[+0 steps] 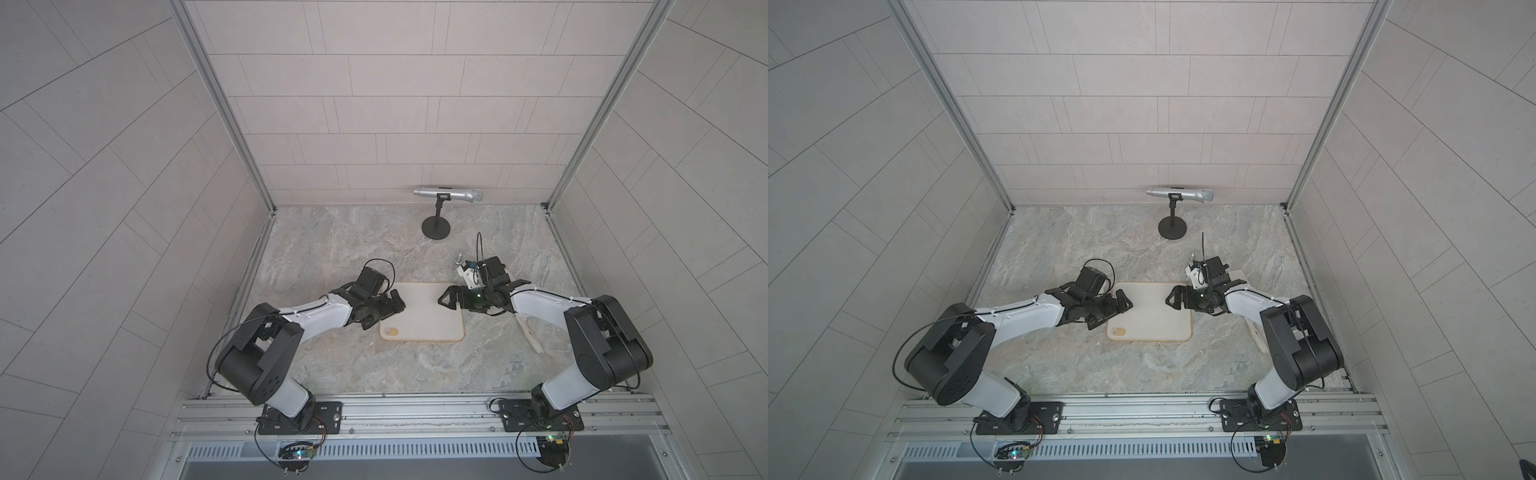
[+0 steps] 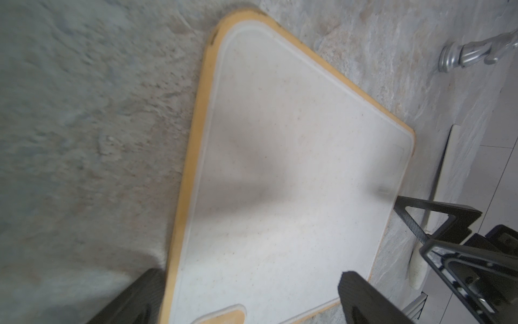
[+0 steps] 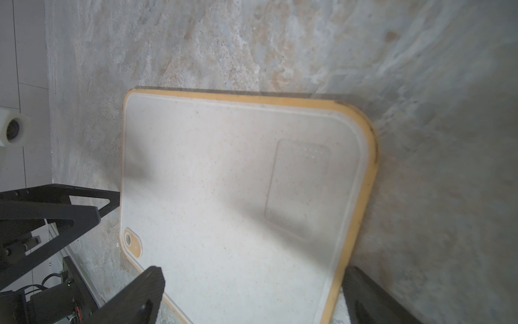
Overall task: Align the knife with the edge of the cutting board
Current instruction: Adjust the work surface at the center of the board.
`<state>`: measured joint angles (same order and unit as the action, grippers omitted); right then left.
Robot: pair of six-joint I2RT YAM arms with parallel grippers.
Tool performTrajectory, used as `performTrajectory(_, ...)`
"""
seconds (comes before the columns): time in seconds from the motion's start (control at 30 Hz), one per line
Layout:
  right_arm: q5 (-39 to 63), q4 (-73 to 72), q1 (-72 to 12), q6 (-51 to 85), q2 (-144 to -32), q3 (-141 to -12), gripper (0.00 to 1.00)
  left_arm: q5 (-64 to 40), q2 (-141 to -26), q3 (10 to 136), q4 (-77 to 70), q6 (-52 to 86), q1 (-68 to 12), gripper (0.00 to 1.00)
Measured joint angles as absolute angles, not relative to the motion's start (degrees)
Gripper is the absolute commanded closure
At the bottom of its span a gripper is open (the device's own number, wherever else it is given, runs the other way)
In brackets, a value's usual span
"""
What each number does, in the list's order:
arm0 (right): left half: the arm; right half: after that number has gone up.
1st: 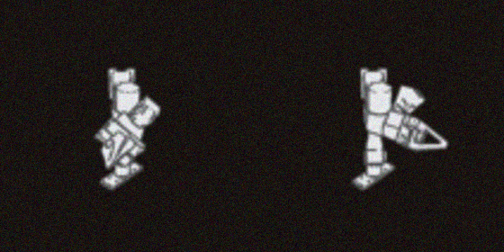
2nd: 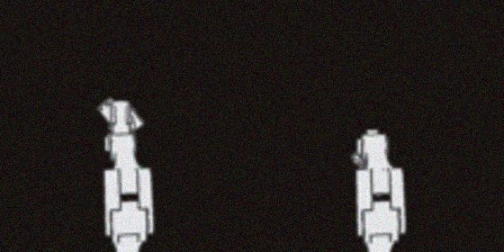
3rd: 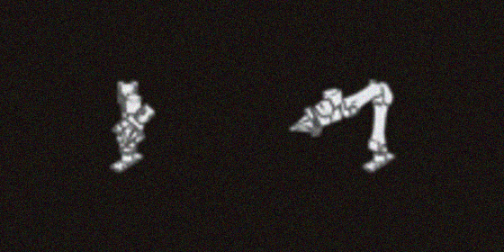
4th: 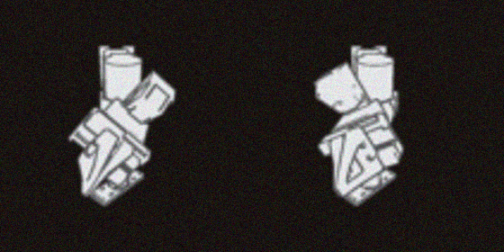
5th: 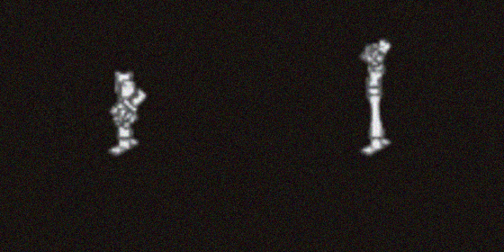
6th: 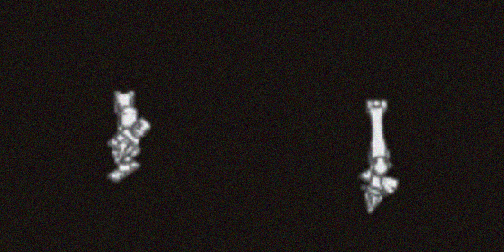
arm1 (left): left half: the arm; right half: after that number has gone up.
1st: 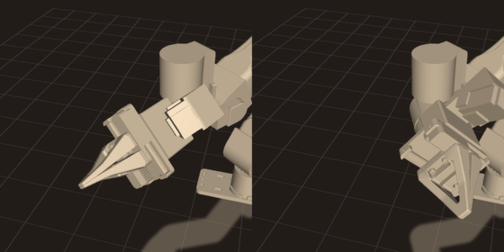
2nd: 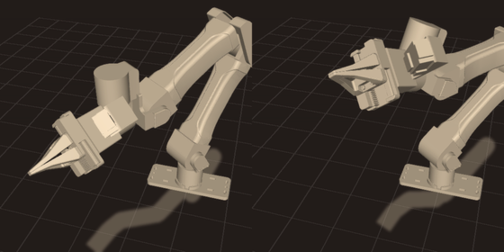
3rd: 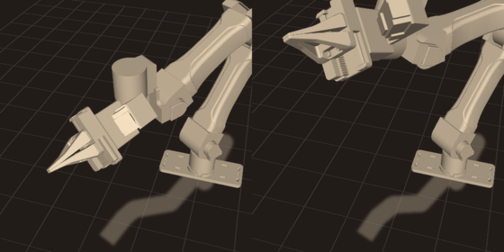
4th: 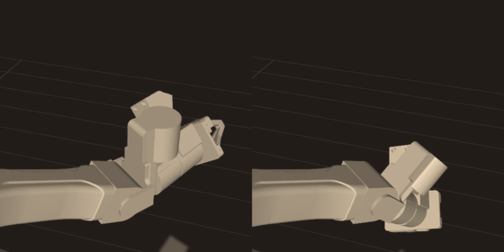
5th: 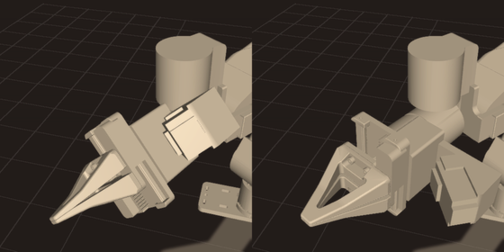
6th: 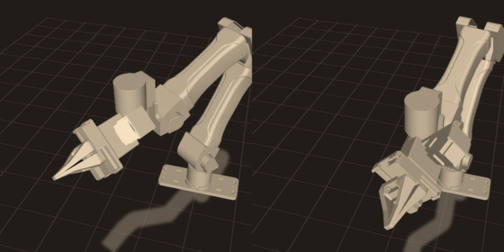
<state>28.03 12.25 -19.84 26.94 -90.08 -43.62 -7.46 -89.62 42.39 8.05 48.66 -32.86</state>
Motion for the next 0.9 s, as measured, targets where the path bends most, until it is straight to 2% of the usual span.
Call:
performTrajectory(0.7,27.81,13.21,-19.75,26.96,-90.21,-44.16,0.0,-7.42,-91.05,44.66,10.85,48.62,-32.86,0.0)
performTrajectory(0.9,27.31,18.39,-19.73,27.05,-88.92,-44.91,0.0,-8.29,-90.24,44.71,11.05,48.77,-33.17,0.0)
